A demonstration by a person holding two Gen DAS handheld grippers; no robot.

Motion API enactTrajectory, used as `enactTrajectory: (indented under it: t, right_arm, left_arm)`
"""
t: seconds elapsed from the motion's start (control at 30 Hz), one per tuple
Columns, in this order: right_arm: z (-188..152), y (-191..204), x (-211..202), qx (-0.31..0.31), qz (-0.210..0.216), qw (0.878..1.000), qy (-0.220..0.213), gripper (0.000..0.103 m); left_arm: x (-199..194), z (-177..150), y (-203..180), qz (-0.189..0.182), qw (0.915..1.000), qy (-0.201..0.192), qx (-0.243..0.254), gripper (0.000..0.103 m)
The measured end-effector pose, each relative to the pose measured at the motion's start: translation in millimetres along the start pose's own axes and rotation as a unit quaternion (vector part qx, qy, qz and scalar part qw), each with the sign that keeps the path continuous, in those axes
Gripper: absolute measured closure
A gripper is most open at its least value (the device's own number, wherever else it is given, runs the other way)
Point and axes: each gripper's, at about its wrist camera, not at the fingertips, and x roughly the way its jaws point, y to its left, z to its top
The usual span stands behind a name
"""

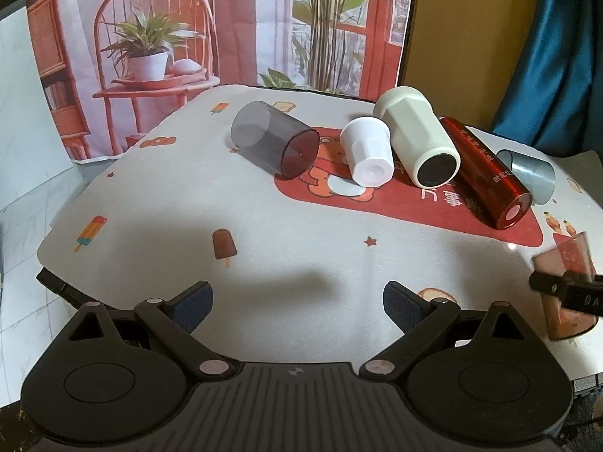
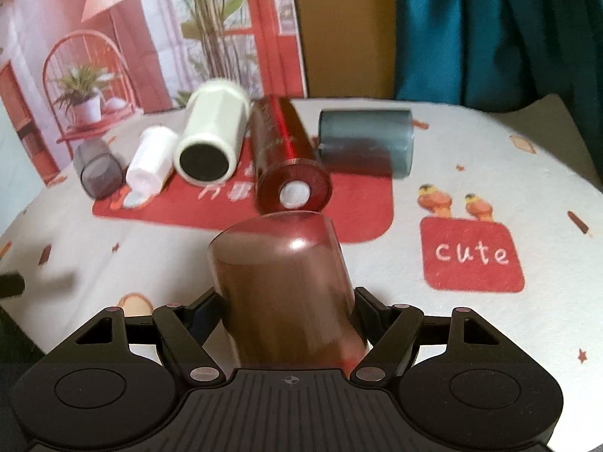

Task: Flip cup upright
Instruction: 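Rotate the held brown cup with the right gripper until its opening faces up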

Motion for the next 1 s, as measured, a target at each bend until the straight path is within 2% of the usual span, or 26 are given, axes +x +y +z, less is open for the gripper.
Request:
enactTrajectory:
  t: [0.17,0.33,0.67,1.0]
  right_arm:
    - [8.4,2.0,-3.9,-0.005,0.001,1.0,-0.023,0.037]
    - [14.3,4.6,-8.0,-0.008,0.003,1.0,-0.03,0.037]
    - [19.2,4.0,-1.0,-0.008,-0.036,0.999,-0.031,0.037]
    - [15.0,4.7,0.7,-0.01,-0.047,0.998,-0.026,0.037]
  left_arm:
    - [0.0,0.2,-1.1,0.002,1.0,0.001,0.001,0.005]
    - [-0.6,-0.3,-0.9,0.003,1.0,0.001,0.001,0.005]
    - [0.4,-1.4,-0.4,0.002,1.0,0.004,-0.001,0.005]
    - [2.2,-1.2,1.5,0.001,1.0,0.007,-0.005,0.005]
